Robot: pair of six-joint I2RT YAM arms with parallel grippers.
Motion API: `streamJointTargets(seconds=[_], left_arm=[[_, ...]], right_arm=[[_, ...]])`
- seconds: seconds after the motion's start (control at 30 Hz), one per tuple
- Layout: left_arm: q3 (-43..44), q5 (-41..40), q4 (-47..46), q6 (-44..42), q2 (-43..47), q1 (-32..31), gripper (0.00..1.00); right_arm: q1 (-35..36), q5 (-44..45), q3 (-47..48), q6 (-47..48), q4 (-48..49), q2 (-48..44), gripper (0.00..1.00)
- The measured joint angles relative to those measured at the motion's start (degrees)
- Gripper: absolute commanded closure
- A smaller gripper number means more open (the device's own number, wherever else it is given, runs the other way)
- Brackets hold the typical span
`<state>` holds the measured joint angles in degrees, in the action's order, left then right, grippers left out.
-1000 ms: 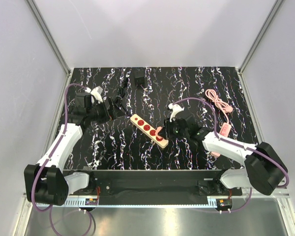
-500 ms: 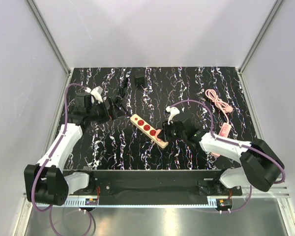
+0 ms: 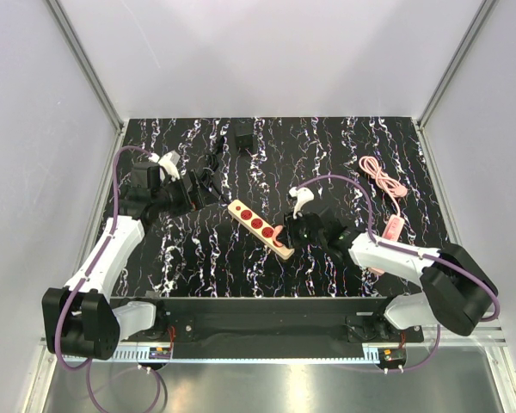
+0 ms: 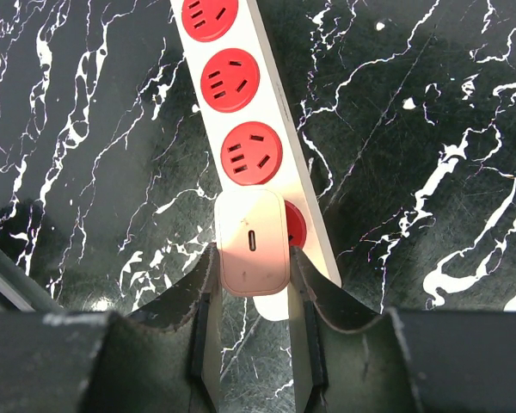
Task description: Insert the plug
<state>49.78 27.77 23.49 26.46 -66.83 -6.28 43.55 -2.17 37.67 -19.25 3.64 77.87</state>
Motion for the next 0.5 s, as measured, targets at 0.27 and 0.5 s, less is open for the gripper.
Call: streamJointTargets(seconds=[0.27, 0.5], left_arm=[[-0.02, 0.02, -0.02, 0.02, 0.0, 0.0, 0.01], [-0.02, 0.02, -0.02, 0.02, 0.0, 0.0, 0.01]], right_arm=[[0.28, 0.61, -1.64, 0.72, -0.66, -2.49, 1.0], [2.6, 3.54, -1.01, 1.25, -0.48, -1.75, 1.0]])
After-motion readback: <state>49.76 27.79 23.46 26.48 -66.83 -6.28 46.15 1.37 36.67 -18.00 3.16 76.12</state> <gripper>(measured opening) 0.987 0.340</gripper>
